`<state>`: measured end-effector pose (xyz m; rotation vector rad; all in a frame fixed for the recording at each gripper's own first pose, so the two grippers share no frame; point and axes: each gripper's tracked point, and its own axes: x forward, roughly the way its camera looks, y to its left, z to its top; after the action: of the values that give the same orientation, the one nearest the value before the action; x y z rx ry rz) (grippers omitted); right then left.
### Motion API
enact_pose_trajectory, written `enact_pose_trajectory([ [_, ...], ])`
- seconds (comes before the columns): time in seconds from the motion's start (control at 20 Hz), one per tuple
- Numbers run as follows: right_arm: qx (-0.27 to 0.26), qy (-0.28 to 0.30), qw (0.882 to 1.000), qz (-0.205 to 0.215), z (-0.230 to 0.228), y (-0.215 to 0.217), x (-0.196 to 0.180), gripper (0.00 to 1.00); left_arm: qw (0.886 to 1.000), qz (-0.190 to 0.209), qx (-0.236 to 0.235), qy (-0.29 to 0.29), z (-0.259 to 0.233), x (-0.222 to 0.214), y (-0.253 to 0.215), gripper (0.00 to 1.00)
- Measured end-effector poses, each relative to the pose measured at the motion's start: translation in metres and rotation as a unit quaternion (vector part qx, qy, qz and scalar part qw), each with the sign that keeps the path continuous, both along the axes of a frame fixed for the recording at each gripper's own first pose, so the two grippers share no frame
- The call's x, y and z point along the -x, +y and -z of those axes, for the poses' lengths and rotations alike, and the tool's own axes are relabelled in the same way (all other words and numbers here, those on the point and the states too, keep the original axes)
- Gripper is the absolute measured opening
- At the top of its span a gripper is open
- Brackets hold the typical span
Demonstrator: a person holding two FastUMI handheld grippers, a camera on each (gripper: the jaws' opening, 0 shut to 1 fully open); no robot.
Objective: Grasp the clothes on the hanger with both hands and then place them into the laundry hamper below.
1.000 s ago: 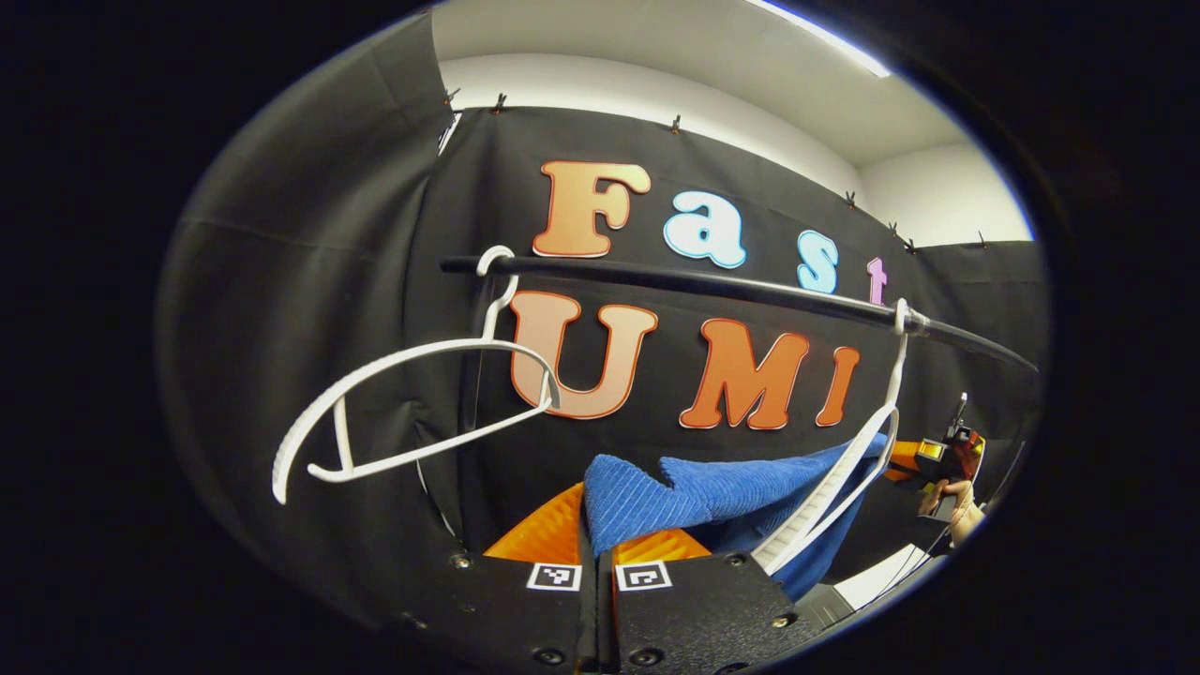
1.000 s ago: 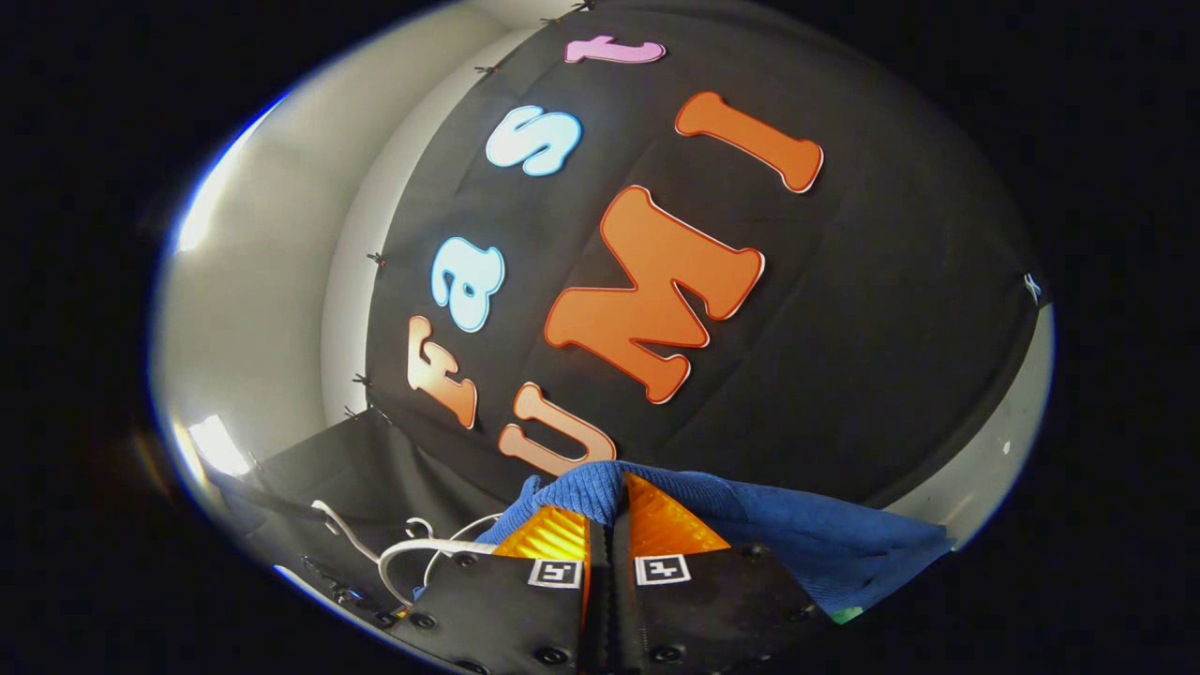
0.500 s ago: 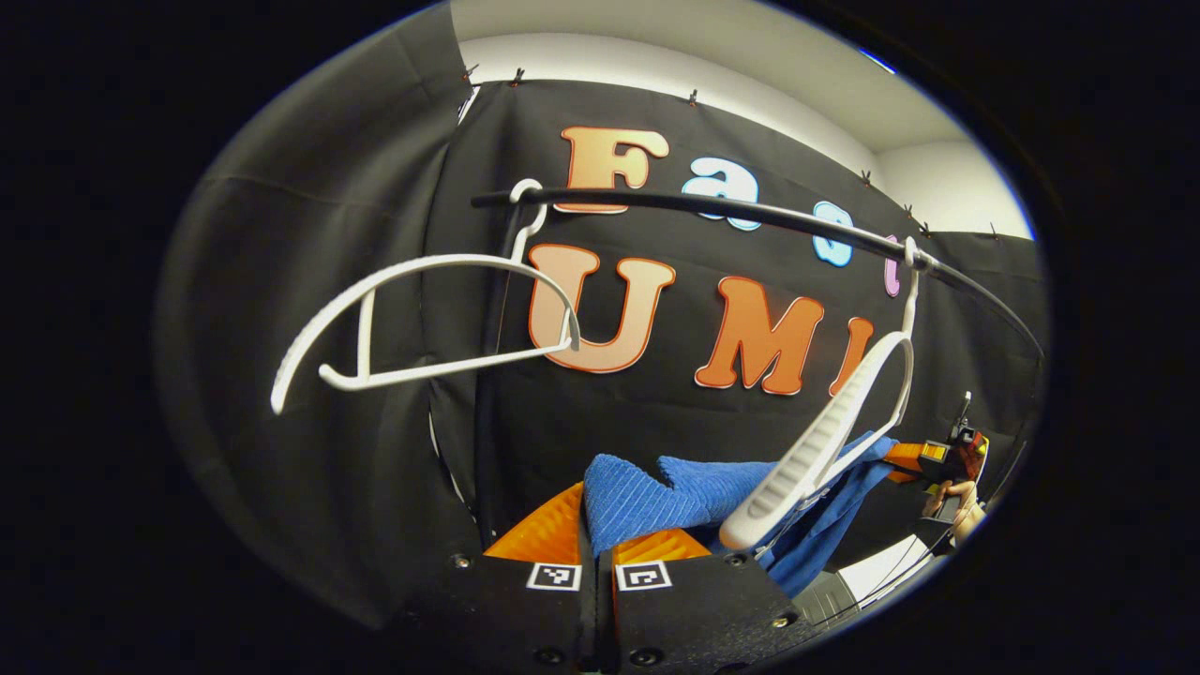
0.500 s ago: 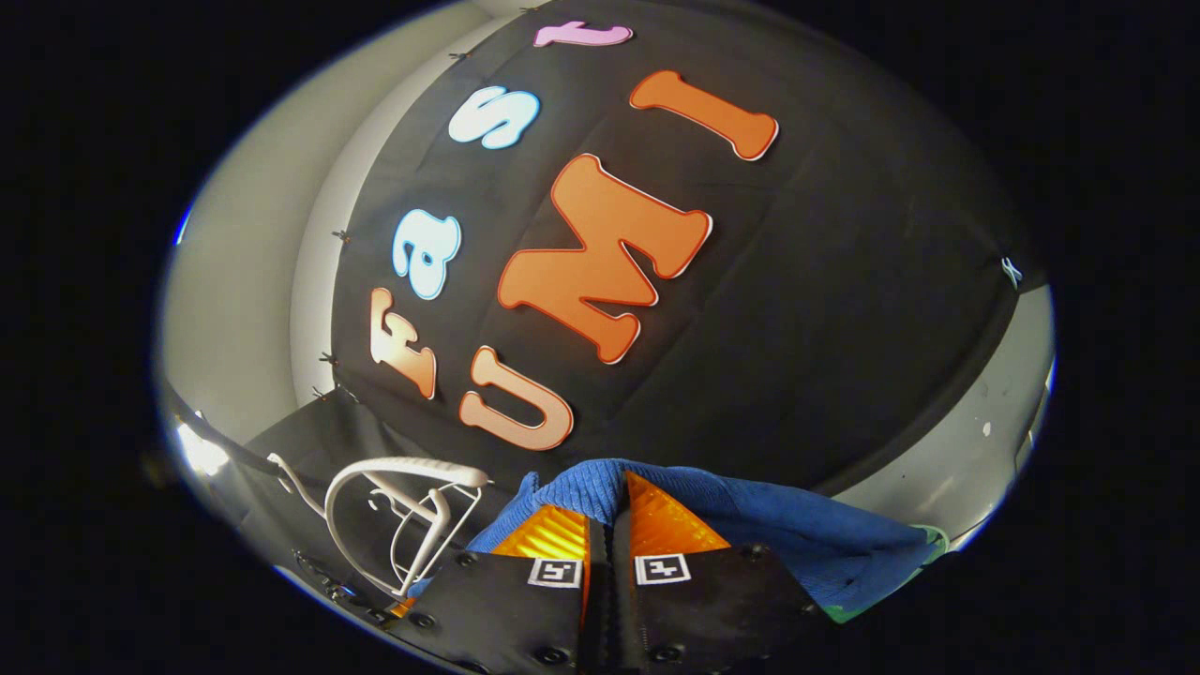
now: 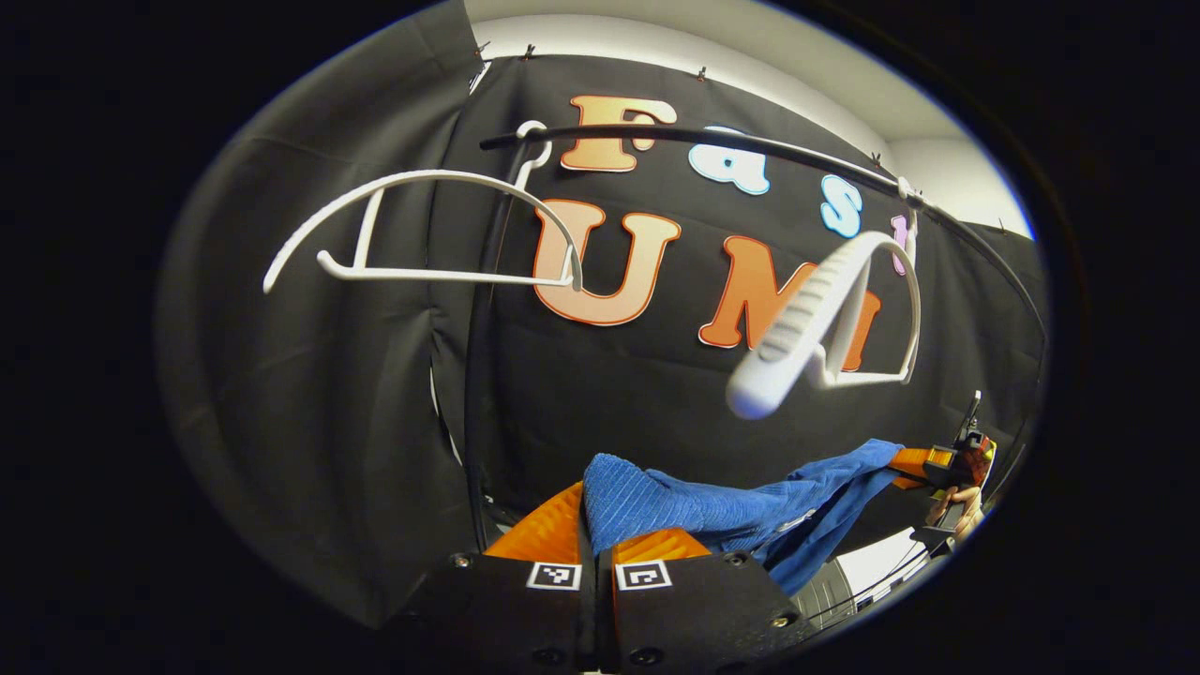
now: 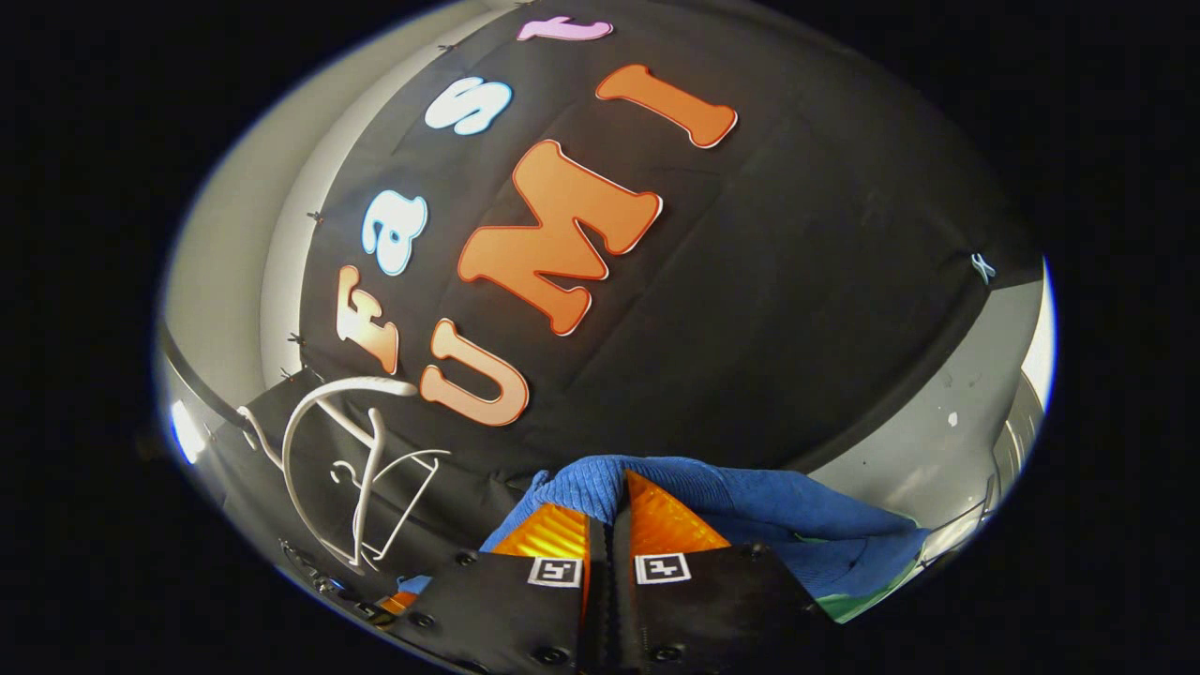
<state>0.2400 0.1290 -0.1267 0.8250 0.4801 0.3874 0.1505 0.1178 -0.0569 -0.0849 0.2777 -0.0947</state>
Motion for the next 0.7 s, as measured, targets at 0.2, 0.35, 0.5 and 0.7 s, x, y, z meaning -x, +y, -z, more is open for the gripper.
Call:
enact_pose_trajectory([
  [0.2, 0.015, 0.017, 1.000, -0.001, 0.021, -0.002, 0.017, 0.07, 1.000, 0.010, 0.003, 0.011, 0.016, 0.003, -0.022, 0.00],
  [0.35, 0.022, 0.023, 0.999, -0.006, 0.029, 0.000, 0.027, 0.07, 0.999, 0.024, 0.004, 0.022, 0.030, 0.005, -0.043, 0.00],
  [0.5, 0.035, 0.021, 0.999, -0.011, 0.034, 0.002, 0.037, 0.07, 0.999, 0.038, 0.007, 0.033, 0.040, 0.006, -0.066, 0.00],
  [0.7, 0.059, 0.018, 0.998, -0.027, 0.040, 0.009, 0.053, 0.07, 0.997, 0.065, 0.013, 0.044, 0.051, 0.006, -0.105, 0.01],
])
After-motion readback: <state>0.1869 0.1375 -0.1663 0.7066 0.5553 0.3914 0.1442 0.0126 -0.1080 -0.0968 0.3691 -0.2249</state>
